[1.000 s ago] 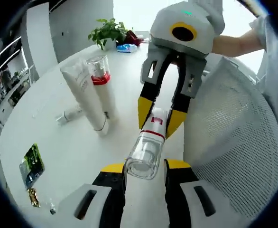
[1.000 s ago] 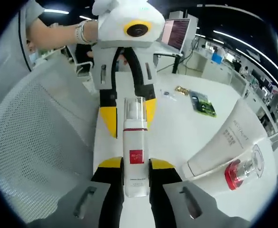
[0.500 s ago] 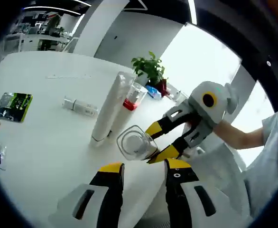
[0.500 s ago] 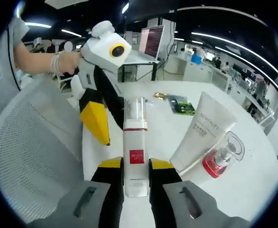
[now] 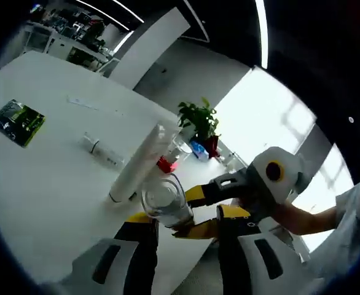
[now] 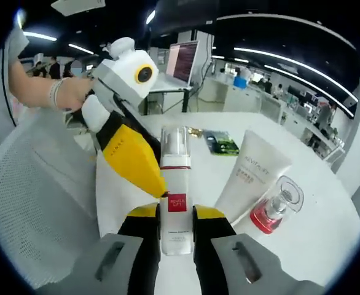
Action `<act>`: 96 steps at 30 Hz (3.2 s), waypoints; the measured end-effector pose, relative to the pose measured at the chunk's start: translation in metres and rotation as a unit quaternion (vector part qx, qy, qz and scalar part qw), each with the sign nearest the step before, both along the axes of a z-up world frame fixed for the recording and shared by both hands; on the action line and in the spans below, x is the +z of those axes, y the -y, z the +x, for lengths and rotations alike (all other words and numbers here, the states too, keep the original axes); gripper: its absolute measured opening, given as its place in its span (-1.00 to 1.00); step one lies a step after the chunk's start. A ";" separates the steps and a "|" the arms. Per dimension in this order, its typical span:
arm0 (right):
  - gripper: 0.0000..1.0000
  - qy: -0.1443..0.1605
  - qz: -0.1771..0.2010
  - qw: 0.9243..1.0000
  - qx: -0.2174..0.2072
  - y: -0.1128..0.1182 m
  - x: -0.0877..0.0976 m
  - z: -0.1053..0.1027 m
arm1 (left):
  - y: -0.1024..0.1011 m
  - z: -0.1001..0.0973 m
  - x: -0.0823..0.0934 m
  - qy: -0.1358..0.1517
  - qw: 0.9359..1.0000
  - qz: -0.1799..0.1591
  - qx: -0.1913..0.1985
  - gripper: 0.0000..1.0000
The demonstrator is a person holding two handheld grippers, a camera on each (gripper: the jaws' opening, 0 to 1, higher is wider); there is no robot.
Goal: Arrange the skincare products in the storage area until every visible bottle or jar stands upright without overlapping.
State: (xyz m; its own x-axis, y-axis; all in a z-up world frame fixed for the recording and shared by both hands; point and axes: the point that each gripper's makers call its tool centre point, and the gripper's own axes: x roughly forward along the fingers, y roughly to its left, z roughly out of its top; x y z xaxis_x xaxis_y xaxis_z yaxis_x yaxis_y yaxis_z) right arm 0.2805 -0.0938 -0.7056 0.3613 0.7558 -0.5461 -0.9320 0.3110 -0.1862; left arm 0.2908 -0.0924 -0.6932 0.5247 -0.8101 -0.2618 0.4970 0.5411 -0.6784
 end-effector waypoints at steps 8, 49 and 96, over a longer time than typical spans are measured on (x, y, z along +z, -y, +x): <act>-0.63 0.013 0.007 1.000 -0.006 -0.006 0.006 0.002 | 0.010 0.002 0.005 -0.006 0.999 -0.008 0.038 -0.54; -0.43 -0.040 0.089 0.995 0.018 -0.019 0.027 -0.024 | 0.014 -0.032 -0.041 0.171 0.916 0.319 -0.176 -0.62; -0.55 -0.040 0.141 0.989 -0.009 -0.010 -0.001 0.000 | 0.017 -0.011 -0.074 0.232 0.883 0.349 -0.210 -0.49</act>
State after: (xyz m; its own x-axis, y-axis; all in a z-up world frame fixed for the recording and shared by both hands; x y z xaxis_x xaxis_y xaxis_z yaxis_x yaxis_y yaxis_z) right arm 0.2808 -0.0835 -0.7069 0.3414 0.8759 -0.3409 -0.9337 0.3578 -0.0157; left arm 0.2799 -0.1098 -0.7667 0.3983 -0.6845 -0.6106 0.8900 0.4494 0.0767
